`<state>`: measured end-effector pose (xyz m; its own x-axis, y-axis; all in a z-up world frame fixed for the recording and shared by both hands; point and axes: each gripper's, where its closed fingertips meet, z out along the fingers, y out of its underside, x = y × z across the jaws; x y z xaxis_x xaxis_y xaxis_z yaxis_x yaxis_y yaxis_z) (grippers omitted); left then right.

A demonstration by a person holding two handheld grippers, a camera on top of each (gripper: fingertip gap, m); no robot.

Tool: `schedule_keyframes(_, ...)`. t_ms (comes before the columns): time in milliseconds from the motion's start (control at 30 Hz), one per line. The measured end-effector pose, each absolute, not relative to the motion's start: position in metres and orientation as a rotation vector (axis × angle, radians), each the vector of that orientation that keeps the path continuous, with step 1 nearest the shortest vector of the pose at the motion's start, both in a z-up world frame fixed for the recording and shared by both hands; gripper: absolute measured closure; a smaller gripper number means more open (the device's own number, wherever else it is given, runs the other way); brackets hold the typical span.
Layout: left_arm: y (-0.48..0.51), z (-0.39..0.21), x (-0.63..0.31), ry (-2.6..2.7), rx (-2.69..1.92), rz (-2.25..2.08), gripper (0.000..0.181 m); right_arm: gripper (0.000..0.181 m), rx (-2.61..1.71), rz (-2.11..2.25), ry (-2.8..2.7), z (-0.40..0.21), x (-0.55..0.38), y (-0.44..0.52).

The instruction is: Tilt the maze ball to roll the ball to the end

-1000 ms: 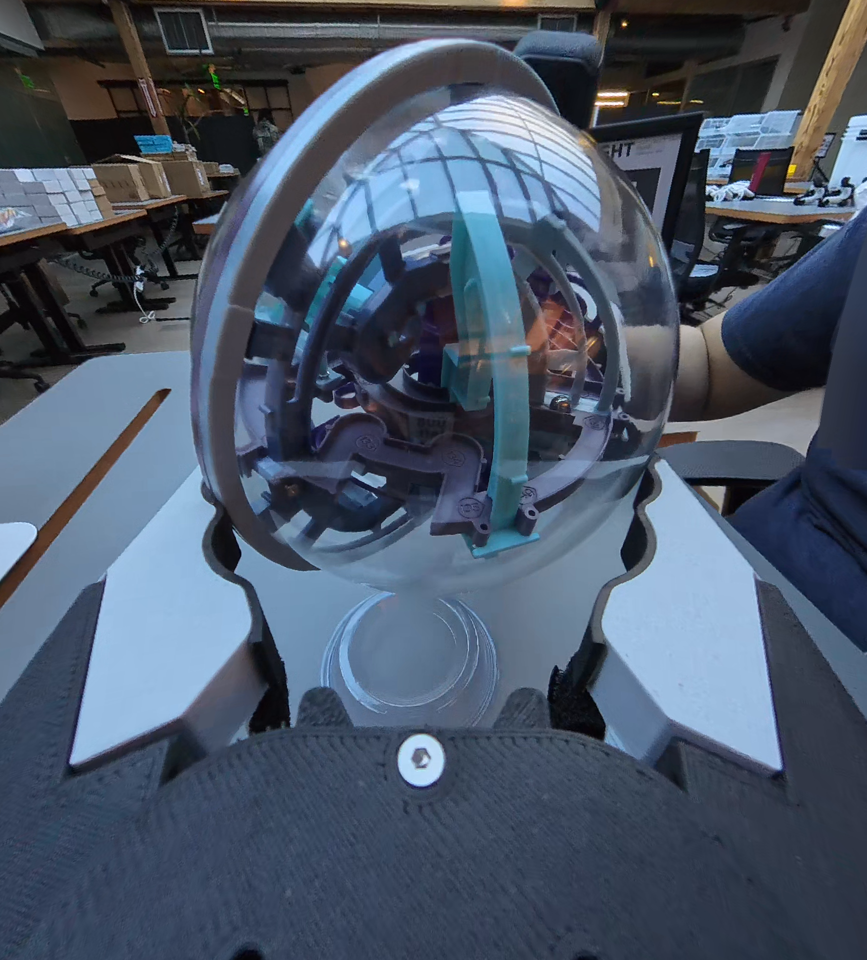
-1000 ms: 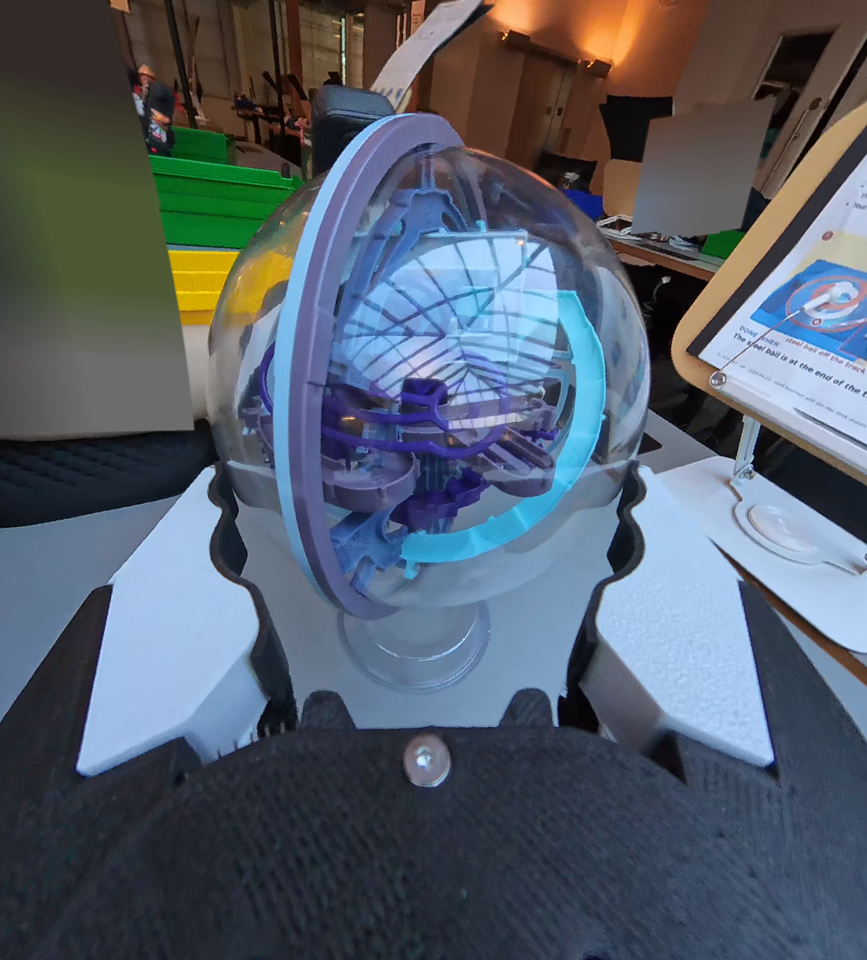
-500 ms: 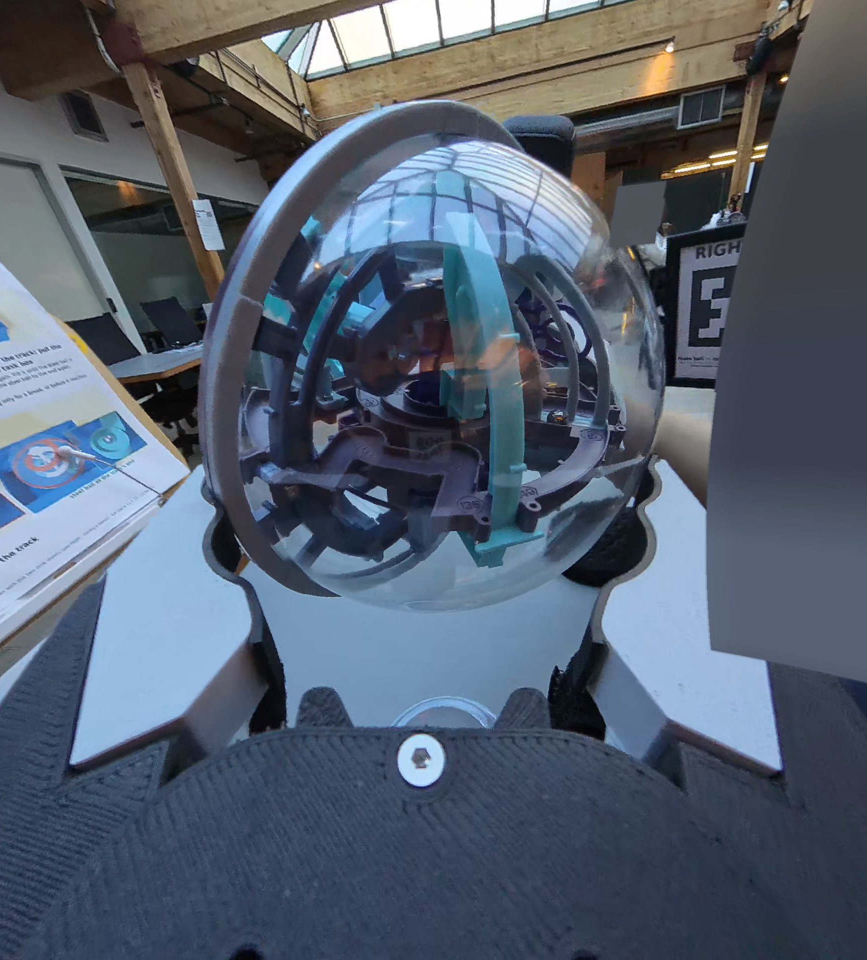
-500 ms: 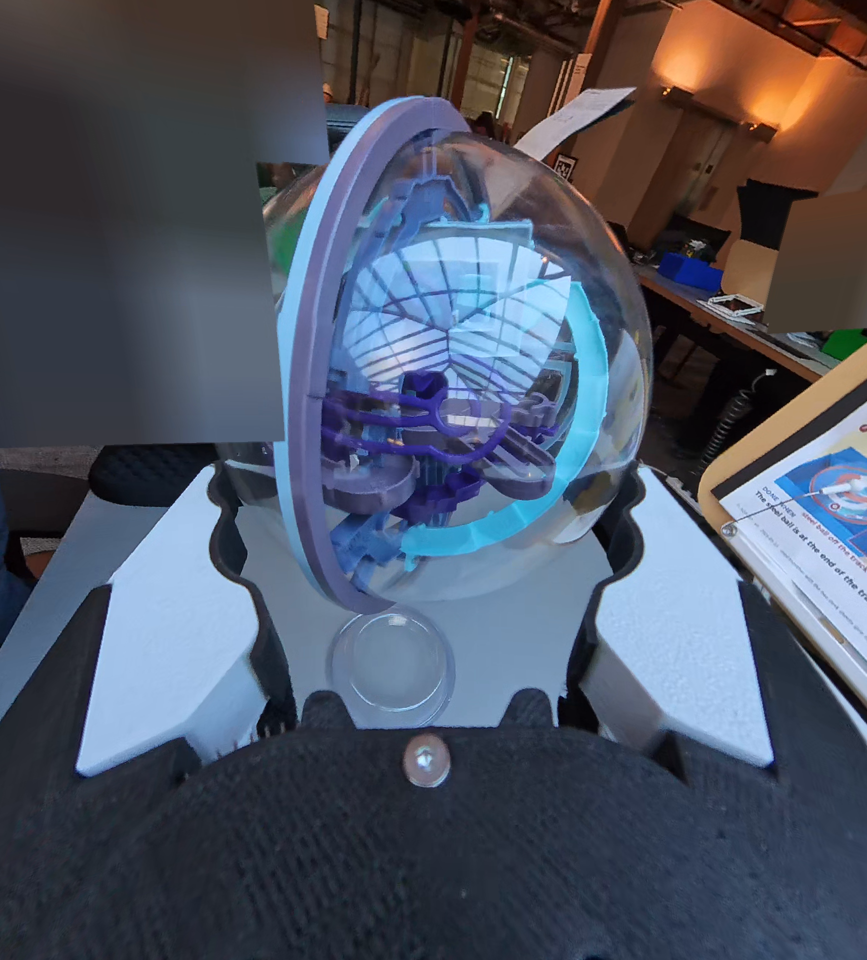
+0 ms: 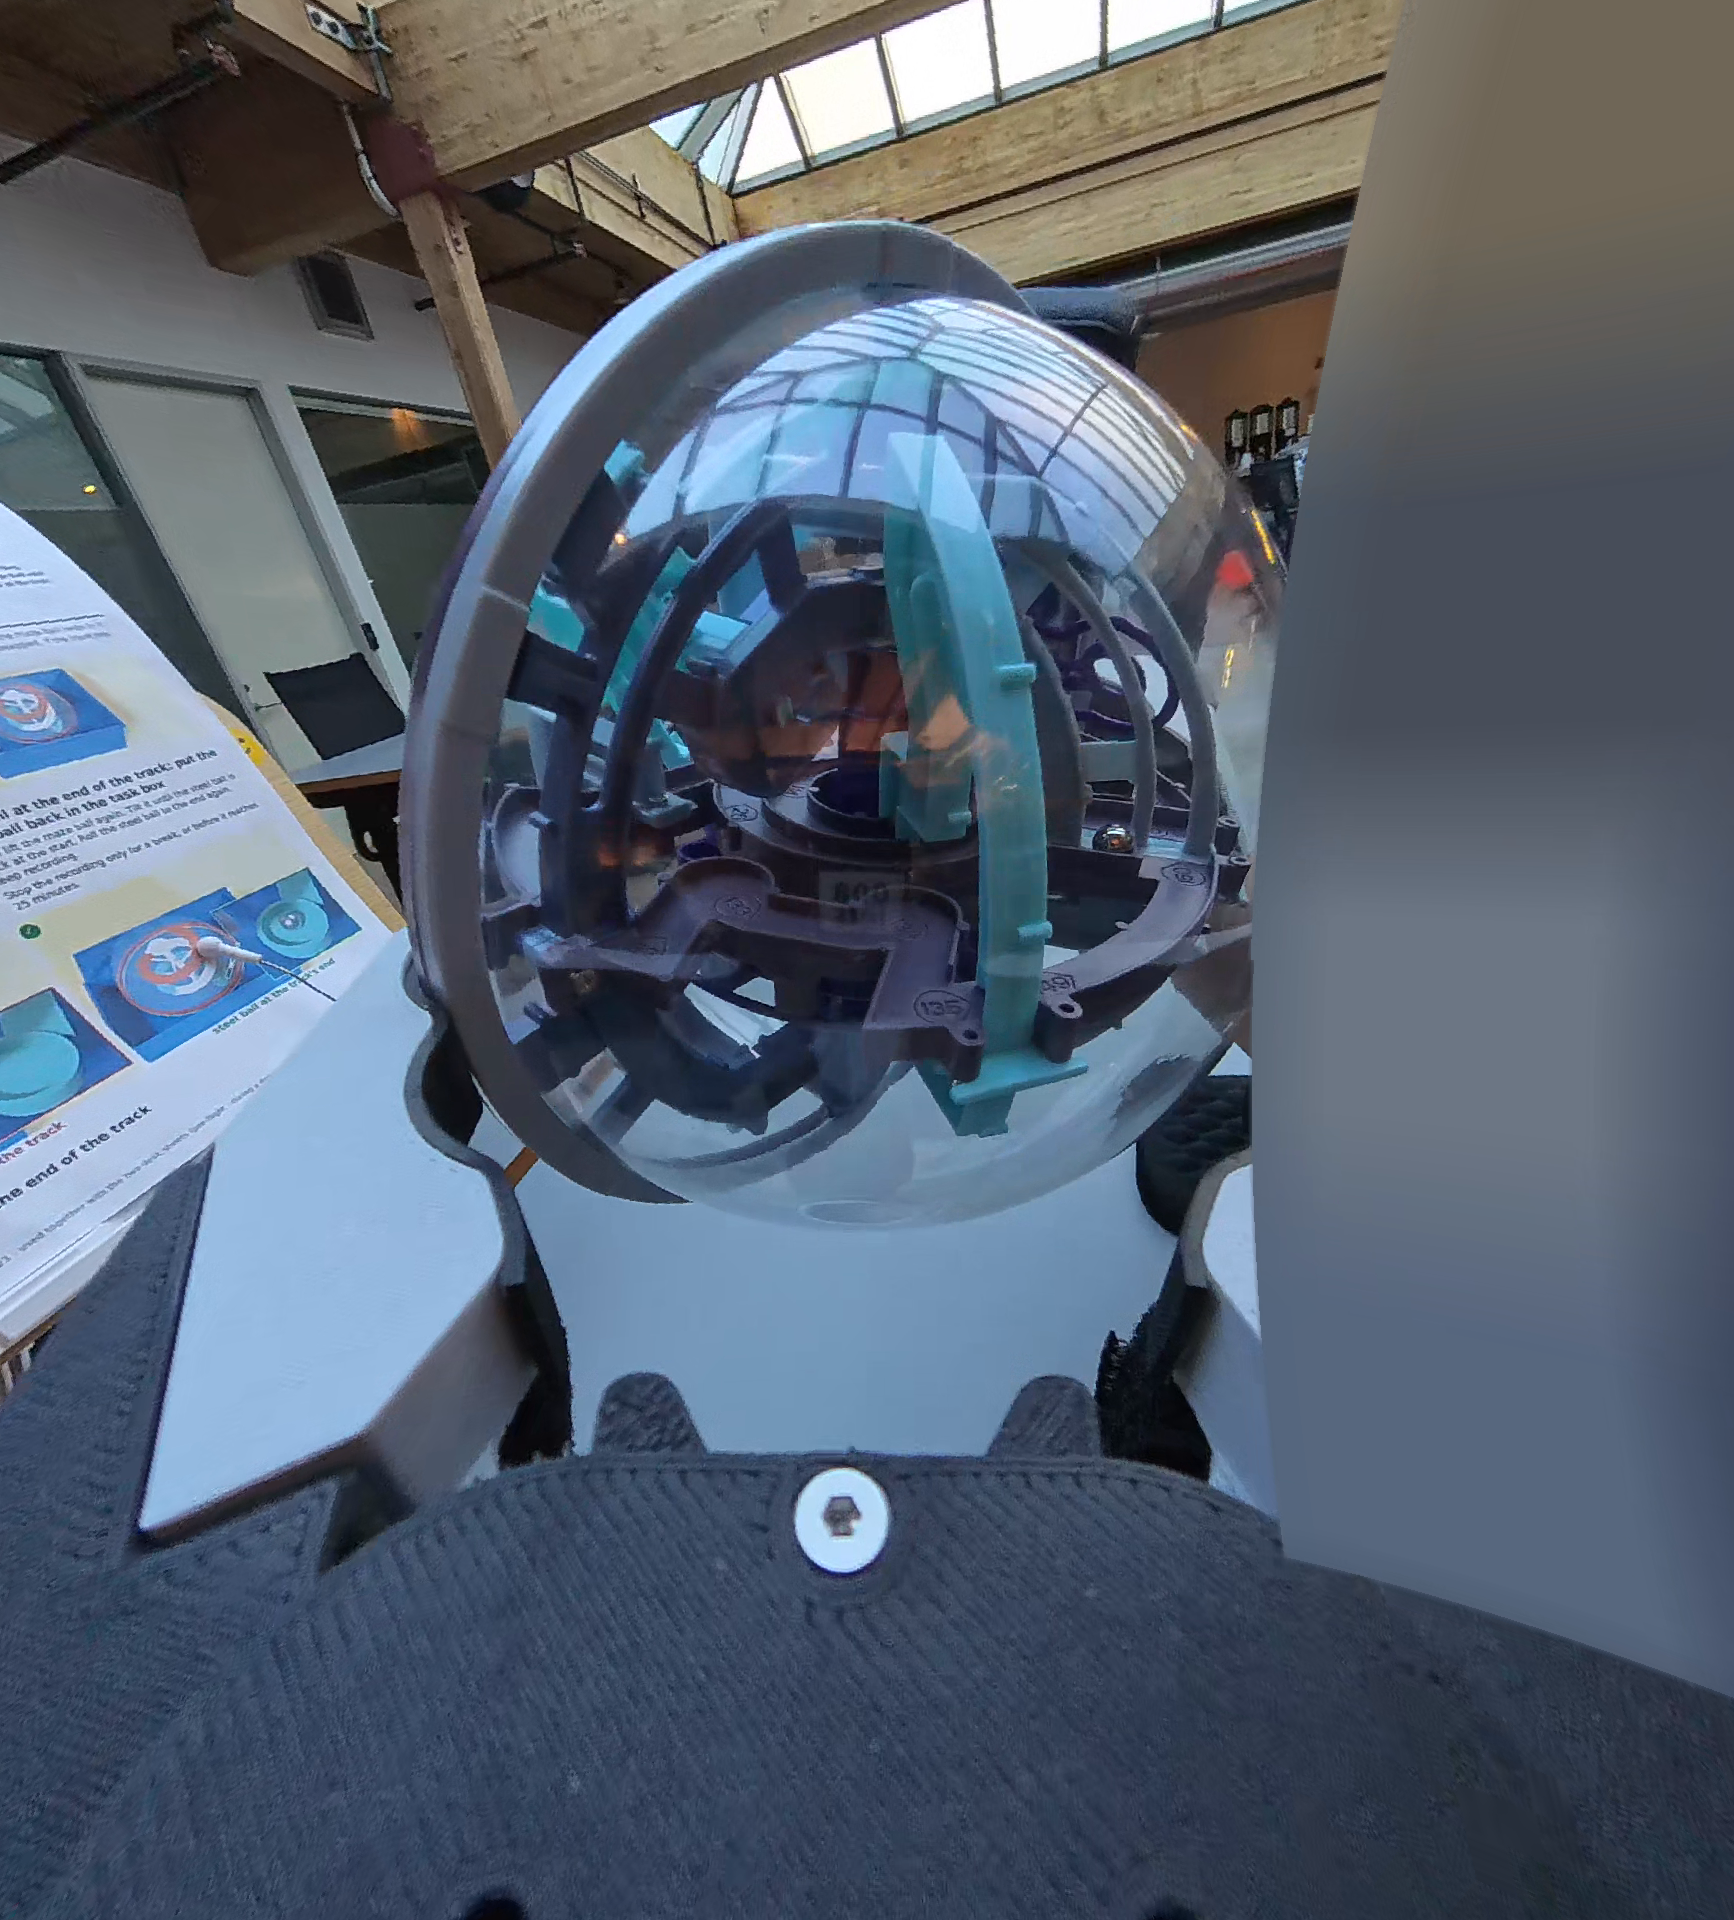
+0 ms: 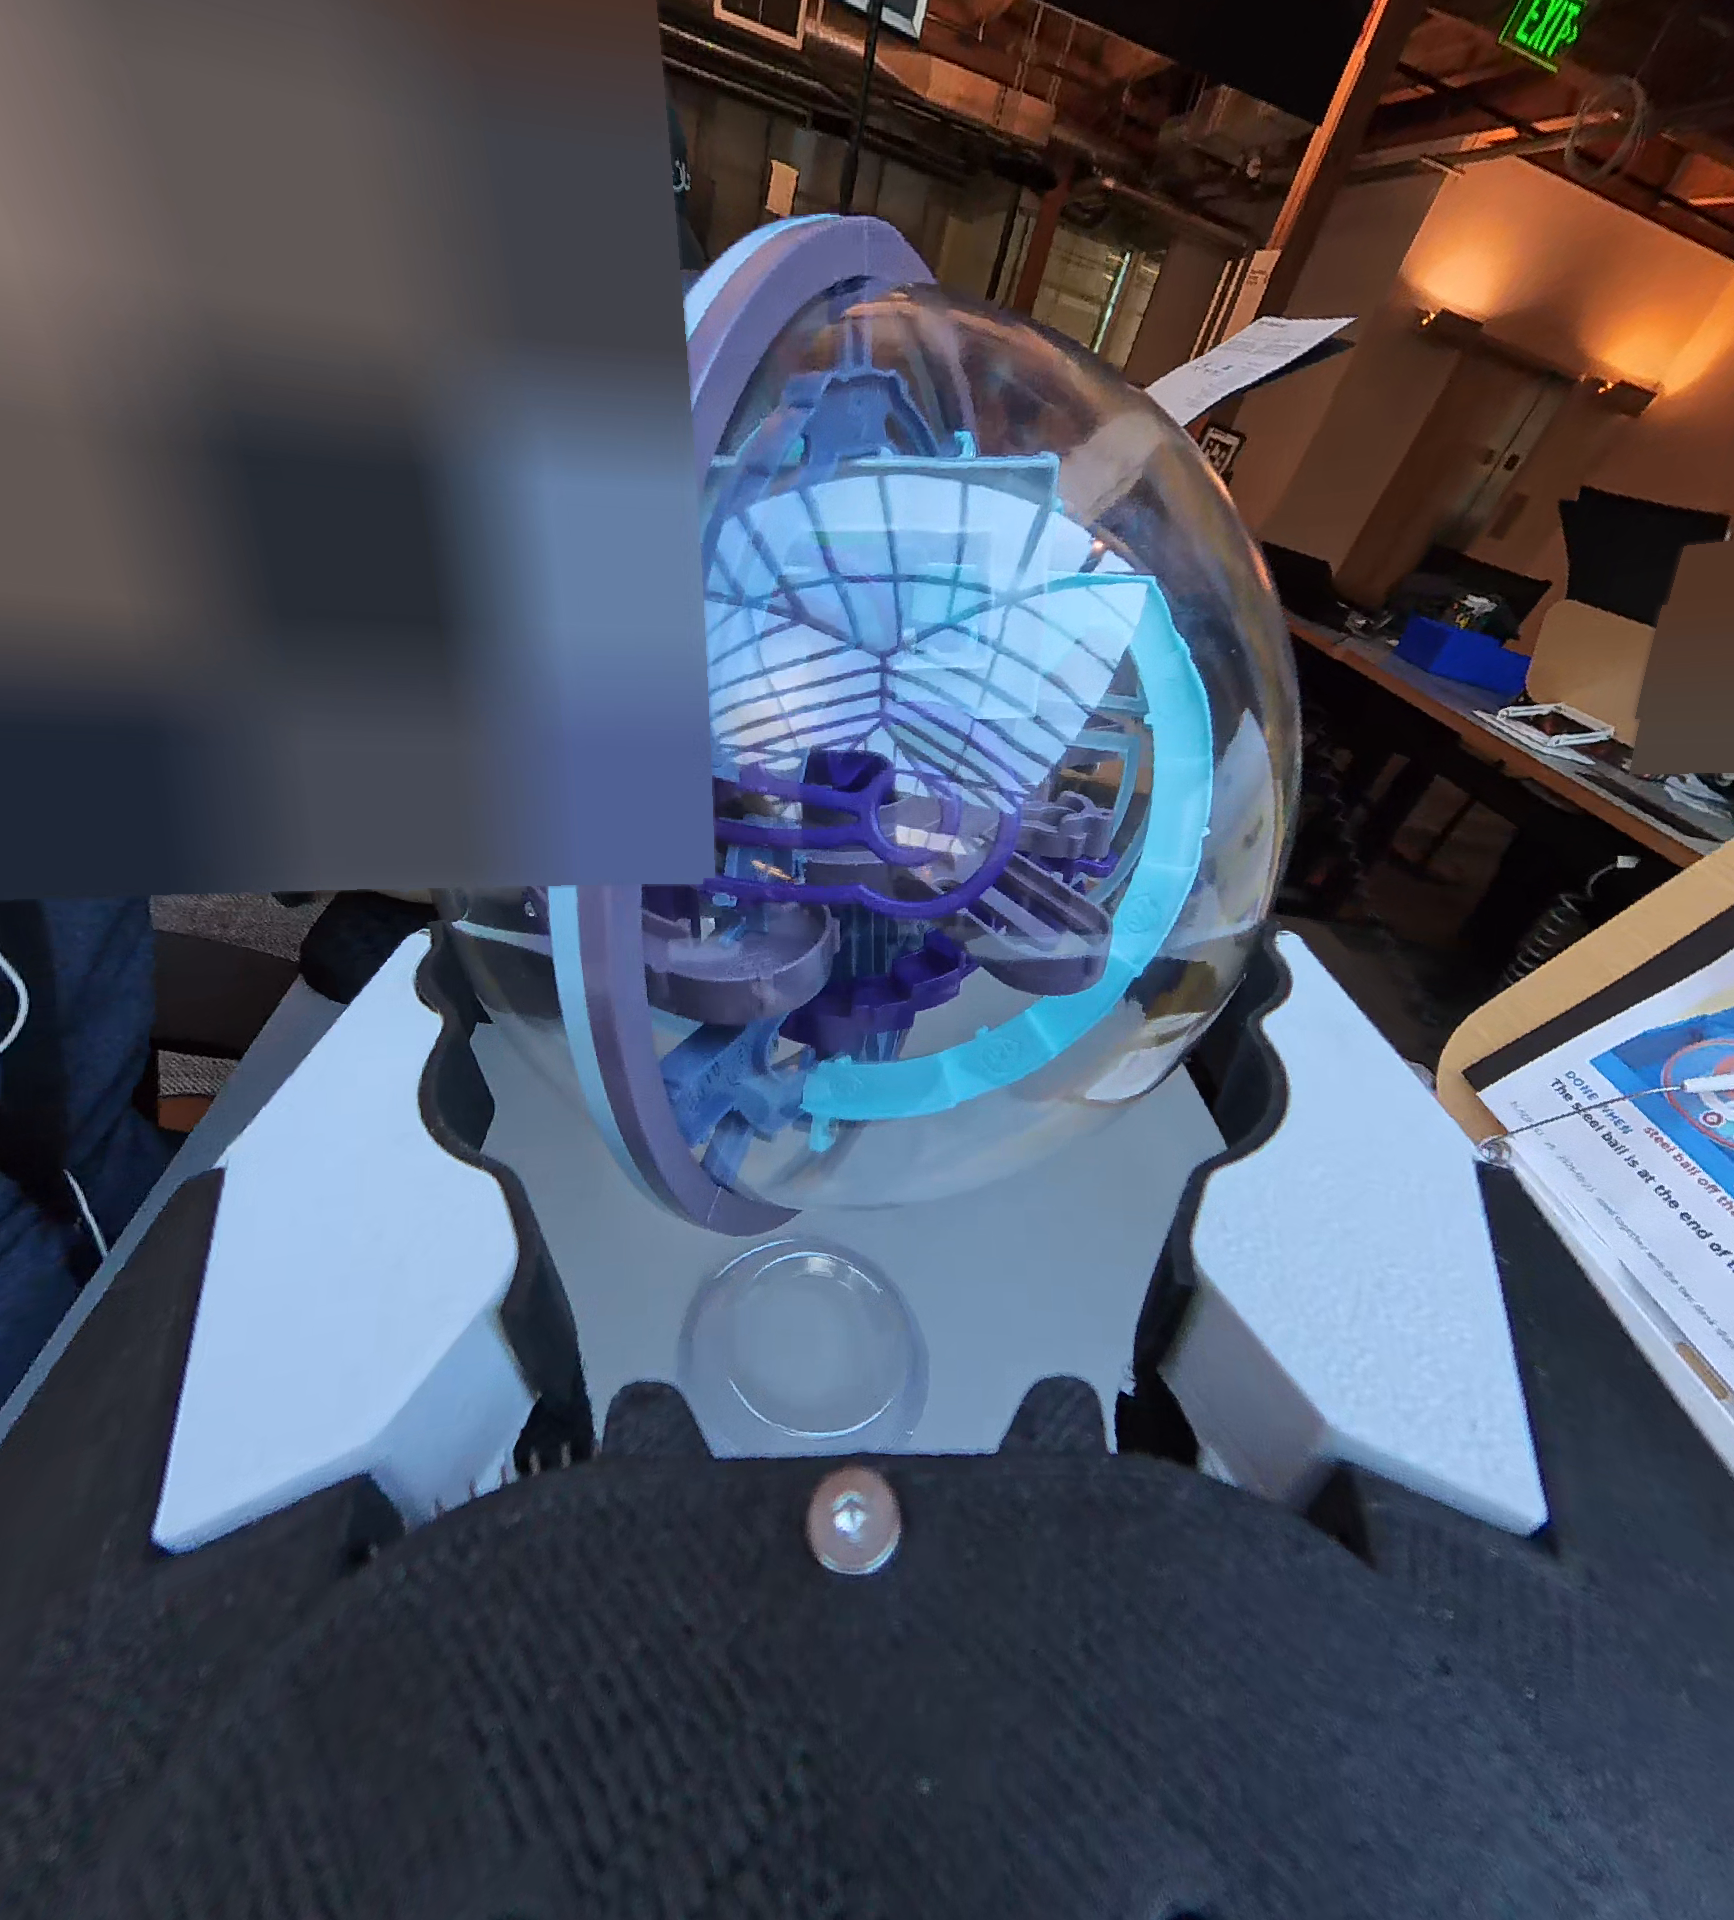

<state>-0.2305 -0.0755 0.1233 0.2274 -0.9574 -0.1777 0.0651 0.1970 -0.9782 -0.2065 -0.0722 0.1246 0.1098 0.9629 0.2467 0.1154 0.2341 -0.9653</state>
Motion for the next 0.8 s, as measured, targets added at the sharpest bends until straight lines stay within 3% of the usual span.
schedule_keyframes(800, -0.0797, 0.1241, -0.2339, 1.035, -1.159, -0.928, 0.032, 0.037, -1.129, 0.997, -1.267, 0.1221, -0.2106, -0.075)
